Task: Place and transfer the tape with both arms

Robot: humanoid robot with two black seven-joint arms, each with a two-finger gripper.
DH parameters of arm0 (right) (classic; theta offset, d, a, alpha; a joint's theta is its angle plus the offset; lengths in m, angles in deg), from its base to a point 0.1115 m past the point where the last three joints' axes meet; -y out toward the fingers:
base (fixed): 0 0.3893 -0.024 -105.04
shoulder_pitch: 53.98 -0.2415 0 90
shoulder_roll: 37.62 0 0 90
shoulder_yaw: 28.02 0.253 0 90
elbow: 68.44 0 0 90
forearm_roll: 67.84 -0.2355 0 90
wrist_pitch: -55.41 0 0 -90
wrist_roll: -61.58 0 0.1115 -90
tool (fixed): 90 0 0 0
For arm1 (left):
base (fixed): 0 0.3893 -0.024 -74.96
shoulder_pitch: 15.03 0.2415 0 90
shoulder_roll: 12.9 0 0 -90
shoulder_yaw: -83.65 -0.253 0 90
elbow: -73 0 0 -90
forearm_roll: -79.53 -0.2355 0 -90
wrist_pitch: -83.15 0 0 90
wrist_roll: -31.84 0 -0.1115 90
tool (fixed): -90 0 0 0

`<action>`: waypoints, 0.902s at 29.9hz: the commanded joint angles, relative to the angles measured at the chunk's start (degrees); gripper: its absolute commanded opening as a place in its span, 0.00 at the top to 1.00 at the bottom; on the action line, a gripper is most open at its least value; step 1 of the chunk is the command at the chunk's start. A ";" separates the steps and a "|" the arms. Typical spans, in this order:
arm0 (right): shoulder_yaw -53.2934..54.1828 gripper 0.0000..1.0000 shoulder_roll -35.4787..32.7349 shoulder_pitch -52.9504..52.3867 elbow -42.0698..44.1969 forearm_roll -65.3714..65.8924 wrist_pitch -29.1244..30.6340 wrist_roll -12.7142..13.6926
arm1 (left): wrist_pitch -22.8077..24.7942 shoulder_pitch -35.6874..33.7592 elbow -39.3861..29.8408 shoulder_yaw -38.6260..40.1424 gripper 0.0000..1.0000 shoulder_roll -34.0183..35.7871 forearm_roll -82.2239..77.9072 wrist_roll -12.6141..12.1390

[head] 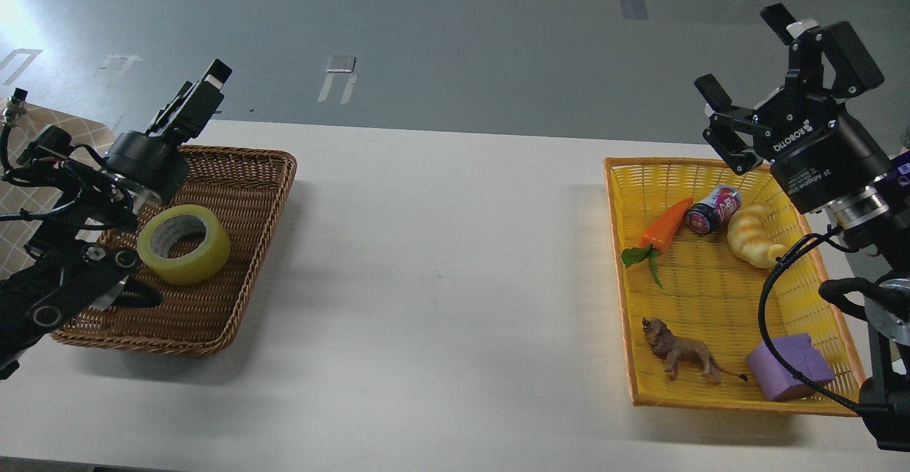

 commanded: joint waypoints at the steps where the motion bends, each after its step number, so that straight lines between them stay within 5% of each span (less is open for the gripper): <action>1: -0.98 0.00 -0.23 -1.96 0.49 0.13 0.00 0.00 | 0.33 -1.15 -5.18 3.90 0.02 -2.34 2.23 0.00; 10: -2.04 0.00 0.39 -3.46 0.58 1.53 0.00 0.00 | 0.86 -5.99 -15.13 4.52 0.02 -10.96 13.39 -5.67; 21: -2.30 0.00 3.46 -7.33 -0.12 1.27 -1.19 -0.08 | 13.32 -4.94 -21.64 8.30 0.02 -20.89 20.33 -11.64; 27: -2.30 0.00 4.43 -7.24 -0.12 1.27 -1.28 -0.35 | 20.36 -4.32 -21.73 12.42 0.01 -21.78 21.74 -12.00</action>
